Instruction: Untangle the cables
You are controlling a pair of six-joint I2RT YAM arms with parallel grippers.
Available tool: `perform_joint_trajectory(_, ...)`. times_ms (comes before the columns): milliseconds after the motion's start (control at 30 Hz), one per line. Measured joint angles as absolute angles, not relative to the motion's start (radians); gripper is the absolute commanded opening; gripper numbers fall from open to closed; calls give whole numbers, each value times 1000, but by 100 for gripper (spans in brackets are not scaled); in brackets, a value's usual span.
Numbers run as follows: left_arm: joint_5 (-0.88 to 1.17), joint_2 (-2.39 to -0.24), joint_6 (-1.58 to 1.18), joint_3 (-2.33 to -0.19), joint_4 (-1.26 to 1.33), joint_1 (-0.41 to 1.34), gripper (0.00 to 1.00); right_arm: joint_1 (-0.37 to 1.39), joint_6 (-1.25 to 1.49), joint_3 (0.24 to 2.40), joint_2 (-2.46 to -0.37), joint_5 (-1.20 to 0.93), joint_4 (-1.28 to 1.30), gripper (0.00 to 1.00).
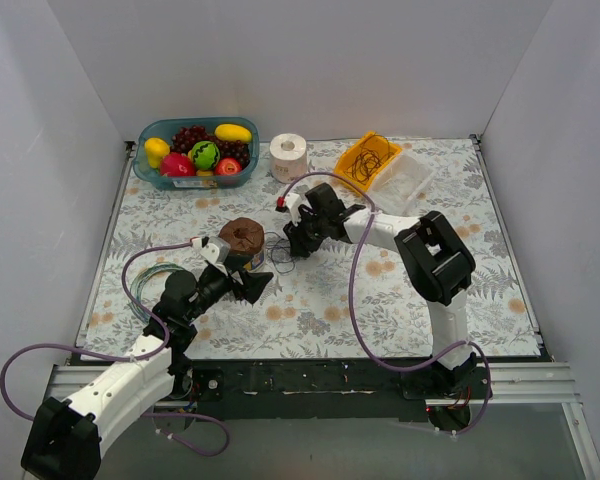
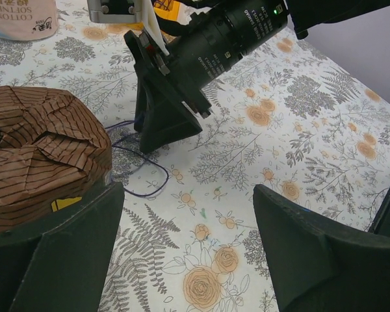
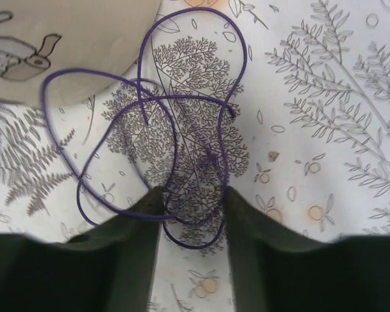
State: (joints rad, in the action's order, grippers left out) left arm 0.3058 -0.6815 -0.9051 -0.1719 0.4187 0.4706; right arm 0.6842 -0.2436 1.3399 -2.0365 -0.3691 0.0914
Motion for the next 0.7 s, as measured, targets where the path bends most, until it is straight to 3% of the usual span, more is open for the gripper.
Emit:
perform_joint_trajectory(33,304,-684,-905,-172,419,471,80,686,-235,1340,-2038,-369,94,4)
perform_joint_trajectory(67,303,-686,-905,-171,418,471,80,687,-230,1340,-2038,-370,97,1)
perform_joint_trajectory(367,302,-686,-905,-171,419,471,80,671,-209,1403,-2011,-393,167,1)
perform_joint_trajectory(700,302,-695,-905,-171,426,471,80,516,-202,1690,-1752,-471,251,1)
